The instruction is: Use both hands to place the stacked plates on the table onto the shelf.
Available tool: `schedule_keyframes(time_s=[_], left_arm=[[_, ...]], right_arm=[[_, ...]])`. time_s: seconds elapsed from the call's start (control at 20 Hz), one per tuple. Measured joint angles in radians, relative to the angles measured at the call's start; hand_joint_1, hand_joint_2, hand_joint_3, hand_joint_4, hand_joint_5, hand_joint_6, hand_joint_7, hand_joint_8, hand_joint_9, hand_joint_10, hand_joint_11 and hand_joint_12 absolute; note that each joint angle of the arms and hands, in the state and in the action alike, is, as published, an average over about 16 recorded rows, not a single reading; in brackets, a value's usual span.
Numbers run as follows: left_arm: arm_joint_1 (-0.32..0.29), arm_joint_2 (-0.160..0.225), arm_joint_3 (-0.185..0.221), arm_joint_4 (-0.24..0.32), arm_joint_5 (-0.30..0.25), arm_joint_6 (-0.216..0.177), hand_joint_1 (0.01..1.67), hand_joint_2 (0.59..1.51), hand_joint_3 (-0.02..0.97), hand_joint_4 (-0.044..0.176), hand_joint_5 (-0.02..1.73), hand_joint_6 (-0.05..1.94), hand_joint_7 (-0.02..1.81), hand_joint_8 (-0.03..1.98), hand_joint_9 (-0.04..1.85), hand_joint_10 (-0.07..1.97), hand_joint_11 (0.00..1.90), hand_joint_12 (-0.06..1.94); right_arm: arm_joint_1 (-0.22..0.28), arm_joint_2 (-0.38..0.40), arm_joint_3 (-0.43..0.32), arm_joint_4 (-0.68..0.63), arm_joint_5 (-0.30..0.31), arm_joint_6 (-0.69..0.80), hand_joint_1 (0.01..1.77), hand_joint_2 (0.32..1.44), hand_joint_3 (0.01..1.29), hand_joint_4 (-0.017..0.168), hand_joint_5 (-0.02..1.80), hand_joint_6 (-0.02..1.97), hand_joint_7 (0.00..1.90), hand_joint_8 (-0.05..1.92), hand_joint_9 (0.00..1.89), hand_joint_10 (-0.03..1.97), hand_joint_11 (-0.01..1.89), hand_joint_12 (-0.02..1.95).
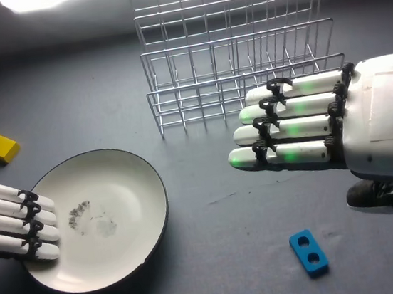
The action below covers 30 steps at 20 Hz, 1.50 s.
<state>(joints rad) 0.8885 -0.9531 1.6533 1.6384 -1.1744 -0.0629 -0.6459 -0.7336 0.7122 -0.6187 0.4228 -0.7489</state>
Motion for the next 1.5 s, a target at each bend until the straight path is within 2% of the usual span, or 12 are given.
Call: schedule_keyframes(time_s=[0.35, 0.9, 1.2, 1.5], left_arm=[[0.003, -0.003, -0.03, -0.004, 0.021, 0.007, 0.02, 1.026, 0.02, -0.003, 0.01, -0.01, 0.0, -0.01, 0.0, 0.01, 0.02, -0.01], [-0.044, -0.024, -0.131, -0.019, 0.091, -0.017, 0.02, 1.029, 0.02, -0.004, 0.0, -0.01, -0.01, -0.02, 0.01, 0.01, 0.02, -0.01], [-0.058, -0.034, -0.161, -0.027, 0.113, -0.033, 0.02, 1.03, 0.02, -0.004, 0.0, -0.01, -0.01, -0.02, 0.02, 0.01, 0.02, 0.0], [-0.06, -0.038, -0.162, -0.03, 0.118, -0.043, 0.02, 1.031, 0.019, -0.003, 0.0, -0.01, -0.01, -0.02, 0.02, 0.01, 0.02, 0.0]], right_arm=[[0.006, -0.001, -0.001, 0.0, 0.007, 0.0, 1.06, 1.17, 0.02, 0.001, 0.02, 0.02, 0.02, 0.01, 0.02, 0.01, 0.02, -0.01], [0.038, -0.035, 0.002, 0.0, -0.004, -0.022, 1.05, 1.18, 0.02, 0.001, 0.02, 0.02, 0.02, 0.01, 0.02, 0.01, 0.02, -0.01], [0.067, -0.125, 0.04, 0.001, -0.042, -0.051, 1.05, 1.18, 0.02, 0.001, 0.03, 0.02, 0.02, 0.01, 0.02, 0.01, 0.02, -0.01], [0.089, -0.275, 0.133, 0.003, -0.09, -0.073, 1.06, 1.19, 0.02, 0.001, 0.05, 0.02, 0.02, 0.01, 0.02, 0.01, 0.02, -0.01]])
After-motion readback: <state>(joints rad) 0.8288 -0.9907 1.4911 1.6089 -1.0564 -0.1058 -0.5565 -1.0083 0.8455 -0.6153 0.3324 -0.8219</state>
